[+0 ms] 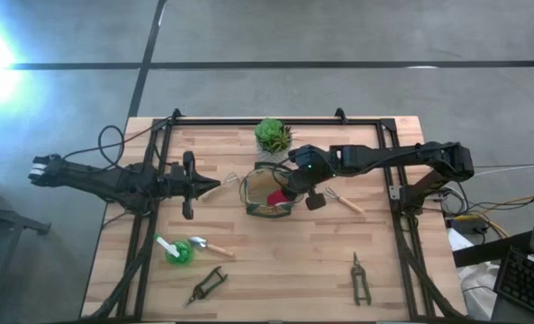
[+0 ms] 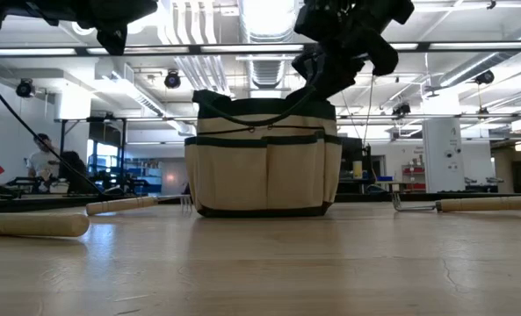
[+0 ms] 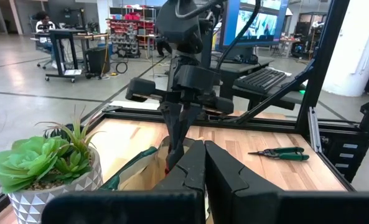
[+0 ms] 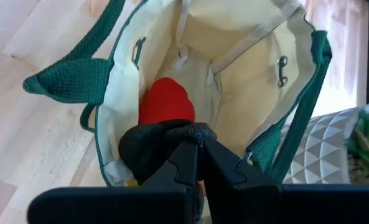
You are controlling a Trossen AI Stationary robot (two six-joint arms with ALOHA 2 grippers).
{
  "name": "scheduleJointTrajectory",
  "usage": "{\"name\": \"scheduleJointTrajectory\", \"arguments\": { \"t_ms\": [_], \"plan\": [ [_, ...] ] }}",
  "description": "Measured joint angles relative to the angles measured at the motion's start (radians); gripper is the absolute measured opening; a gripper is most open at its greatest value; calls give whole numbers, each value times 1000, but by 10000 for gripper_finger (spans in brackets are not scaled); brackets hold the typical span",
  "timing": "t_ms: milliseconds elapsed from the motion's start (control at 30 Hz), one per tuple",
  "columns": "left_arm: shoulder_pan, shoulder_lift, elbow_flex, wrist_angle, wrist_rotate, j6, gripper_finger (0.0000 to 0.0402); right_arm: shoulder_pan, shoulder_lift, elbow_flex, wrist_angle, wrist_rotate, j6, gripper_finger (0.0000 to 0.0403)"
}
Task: Pick & Place Garden tools in Gardening bag
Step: Put the red gloves into the gardening bag
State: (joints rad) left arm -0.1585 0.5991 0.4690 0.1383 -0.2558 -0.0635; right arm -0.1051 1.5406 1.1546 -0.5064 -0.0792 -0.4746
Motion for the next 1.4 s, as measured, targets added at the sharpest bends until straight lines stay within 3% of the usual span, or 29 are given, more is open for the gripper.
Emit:
{"name": "scheduleJointTrajectory", "arguments": {
  "t_ms": [733,1067,1400],
  "plan": [
    [0,0,0,0,0,0,5,-1,0,-48,32,2,-11,8],
    [0,0,0,0,0,0,5,1,0,-31,-13,83,23,10],
    [0,0,0,0,0,0,5,2,0,-31,-13,82,49,83]
  ]
}}
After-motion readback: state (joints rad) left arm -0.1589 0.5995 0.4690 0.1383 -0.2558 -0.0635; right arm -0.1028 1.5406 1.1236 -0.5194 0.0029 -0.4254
